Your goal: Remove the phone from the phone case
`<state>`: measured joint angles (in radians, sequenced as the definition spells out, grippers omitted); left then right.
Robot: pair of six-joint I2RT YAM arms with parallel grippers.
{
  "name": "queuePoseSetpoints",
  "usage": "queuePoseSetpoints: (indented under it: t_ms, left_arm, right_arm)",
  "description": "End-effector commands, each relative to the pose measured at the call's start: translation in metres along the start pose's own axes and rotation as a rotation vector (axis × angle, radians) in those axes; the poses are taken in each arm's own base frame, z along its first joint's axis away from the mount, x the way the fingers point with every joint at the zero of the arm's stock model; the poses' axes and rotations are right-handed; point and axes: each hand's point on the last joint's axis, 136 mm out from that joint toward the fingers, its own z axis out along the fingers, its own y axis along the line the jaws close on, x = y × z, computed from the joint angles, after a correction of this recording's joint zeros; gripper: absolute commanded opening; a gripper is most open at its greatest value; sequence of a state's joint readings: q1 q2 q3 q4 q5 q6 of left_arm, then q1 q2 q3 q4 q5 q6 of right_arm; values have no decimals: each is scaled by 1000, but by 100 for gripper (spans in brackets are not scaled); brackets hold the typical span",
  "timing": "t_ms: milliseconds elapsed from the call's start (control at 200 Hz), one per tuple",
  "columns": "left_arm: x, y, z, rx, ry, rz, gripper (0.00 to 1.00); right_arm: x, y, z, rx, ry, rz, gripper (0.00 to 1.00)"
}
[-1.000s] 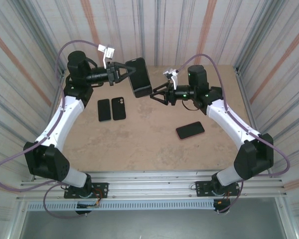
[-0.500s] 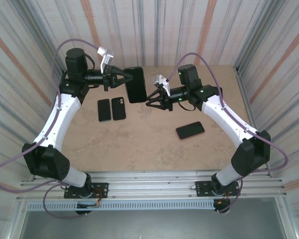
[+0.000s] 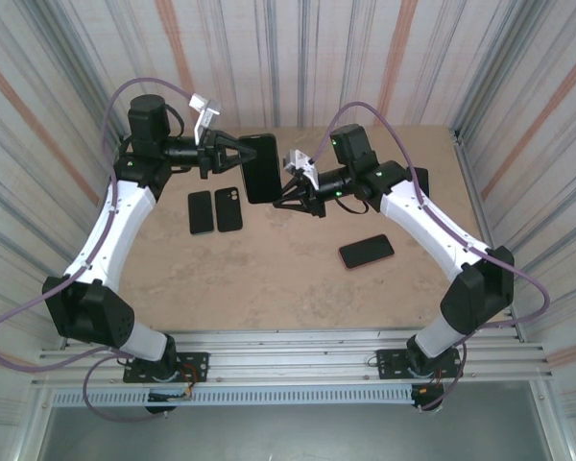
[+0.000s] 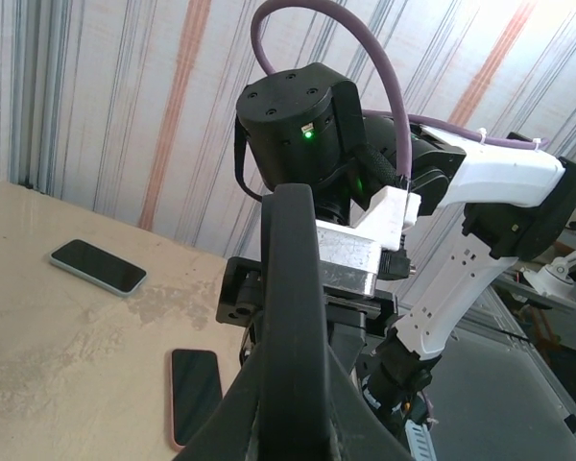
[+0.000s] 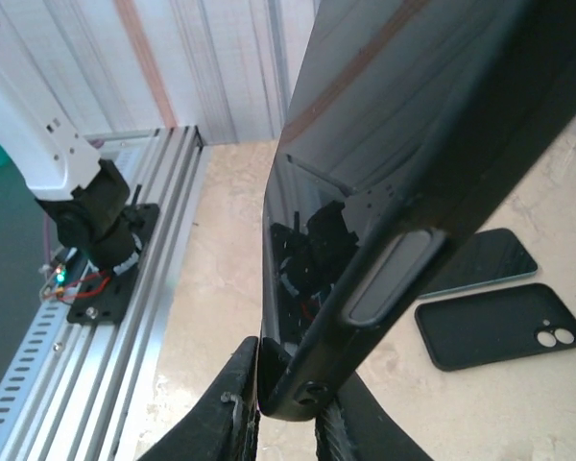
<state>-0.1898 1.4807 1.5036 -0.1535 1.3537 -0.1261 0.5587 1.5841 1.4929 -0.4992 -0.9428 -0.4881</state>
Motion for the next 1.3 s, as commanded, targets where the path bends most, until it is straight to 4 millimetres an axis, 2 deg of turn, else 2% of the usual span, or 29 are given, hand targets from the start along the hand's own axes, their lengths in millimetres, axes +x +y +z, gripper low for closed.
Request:
queuePoseSetpoints:
  t_ms: [0, 190, 516, 812, 907, 1057, 1132, 1298]
  left_arm:
    - [-14, -26, -3, 36, -11, 88, 0]
    - [-10, -31, 0, 60, -3, 64, 0]
    - [-4, -44, 6, 123, 15, 19, 0]
    - [1, -49, 10, 133, 22, 5, 0]
    - [2, -49, 11, 130, 22, 4, 0]
    - [3, -50, 13, 132, 24, 4, 0]
    - [3, -51, 14, 130, 24, 7, 0]
    - [4, -51, 17, 134, 25, 9, 0]
  right_arm:
    - [-2, 5, 2, -18, 16, -33, 17]
    - [2, 5, 2, 3, 47, -91, 11]
    - [18, -3, 3, 98, 168, -262, 9]
    - [0, -19, -6, 215, 147, -349, 6]
    - [-18, -23, -13, 244, 69, -321, 5]
    - [-27, -17, -13, 226, 32, -301, 5]
    - [-41, -15, -17, 215, -54, -253, 6]
    - [-52, -9, -20, 185, -127, -200, 13]
